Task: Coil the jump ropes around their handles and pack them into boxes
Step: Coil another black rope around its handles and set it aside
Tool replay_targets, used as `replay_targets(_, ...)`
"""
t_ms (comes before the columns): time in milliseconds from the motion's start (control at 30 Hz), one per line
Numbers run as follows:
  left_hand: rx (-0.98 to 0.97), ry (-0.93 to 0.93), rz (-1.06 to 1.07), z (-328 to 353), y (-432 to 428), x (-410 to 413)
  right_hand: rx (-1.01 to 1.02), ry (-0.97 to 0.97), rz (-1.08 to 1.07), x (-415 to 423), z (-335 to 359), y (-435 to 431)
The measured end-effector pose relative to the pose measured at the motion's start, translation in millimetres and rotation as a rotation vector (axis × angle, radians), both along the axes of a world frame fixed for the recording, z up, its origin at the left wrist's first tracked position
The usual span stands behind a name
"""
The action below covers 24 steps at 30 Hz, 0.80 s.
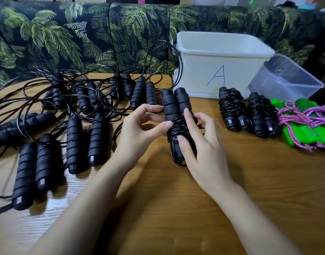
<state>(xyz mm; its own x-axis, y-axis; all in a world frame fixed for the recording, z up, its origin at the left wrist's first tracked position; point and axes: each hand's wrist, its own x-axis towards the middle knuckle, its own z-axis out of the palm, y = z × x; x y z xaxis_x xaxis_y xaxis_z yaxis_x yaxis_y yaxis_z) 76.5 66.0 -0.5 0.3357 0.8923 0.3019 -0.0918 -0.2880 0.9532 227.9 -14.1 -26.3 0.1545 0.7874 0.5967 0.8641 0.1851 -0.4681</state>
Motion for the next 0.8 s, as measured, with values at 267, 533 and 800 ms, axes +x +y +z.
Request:
replay_targets(267,-0.011,0.043,-0.138,-1.6,-0.9,-0.9,-0.189,0.010,-0.131,-1.5,4.7,-3.5)
replay_targets(533,0.091,0.106,-0.160,-7.3,0.4,1.9,-0.215,0.128,-0.109,2.1,4.9,-3.4)
replay_targets(800,-0.053,-0.050,-0.032,-1.0,4.9,-2.2,-0.091,0.464,0.167,-3.7,5.3,-2.2)
